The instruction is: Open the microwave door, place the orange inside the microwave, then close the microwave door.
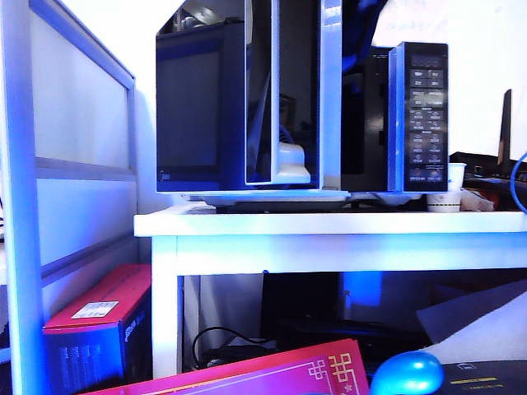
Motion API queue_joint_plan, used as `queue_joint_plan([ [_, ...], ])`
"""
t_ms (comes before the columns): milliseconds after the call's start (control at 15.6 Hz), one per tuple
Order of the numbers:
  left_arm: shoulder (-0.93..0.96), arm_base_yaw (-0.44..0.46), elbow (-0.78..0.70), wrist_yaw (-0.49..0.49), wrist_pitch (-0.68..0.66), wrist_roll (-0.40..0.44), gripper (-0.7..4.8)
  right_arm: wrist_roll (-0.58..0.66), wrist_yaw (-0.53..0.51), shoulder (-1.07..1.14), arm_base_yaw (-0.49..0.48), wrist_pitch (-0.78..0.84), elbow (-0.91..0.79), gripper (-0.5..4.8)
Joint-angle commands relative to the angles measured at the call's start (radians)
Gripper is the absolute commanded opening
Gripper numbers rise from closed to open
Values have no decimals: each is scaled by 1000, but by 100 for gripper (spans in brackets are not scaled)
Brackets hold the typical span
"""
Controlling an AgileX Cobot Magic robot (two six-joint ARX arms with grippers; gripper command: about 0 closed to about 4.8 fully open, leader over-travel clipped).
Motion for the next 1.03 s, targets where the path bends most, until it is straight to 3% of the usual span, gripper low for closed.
queue_joint_plan([
  [64,-5,0,2,-2,-4,-2,290,-29,41,-92,-9,154,29,479],
  [449,-5,0,2,-3,-43,-1,290,-47,103,-293,-9,25,32,479],
  [513,-5,0,2,-2,-74,-1,290,-41,122,-346,-9,0,32,417],
  [577,-5,0,2,-2,-100,-1,290,-27,145,-383,-9,-9,32,238],
  [706,-5,0,2,2,-101,-13,290,-21,159,-446,-9,-9,32,120],
  [770,-5,-1,2,16,-101,-18,289,-21,188,-469,-9,-9,32,21],
  [898,-3,-2,1,116,-101,-23,224,-18,210,-514,-10,-6,32,-1],
  [1026,12,-2,-7,194,-101,-38,45,42,210,-552,-10,-28,32,-1],
])
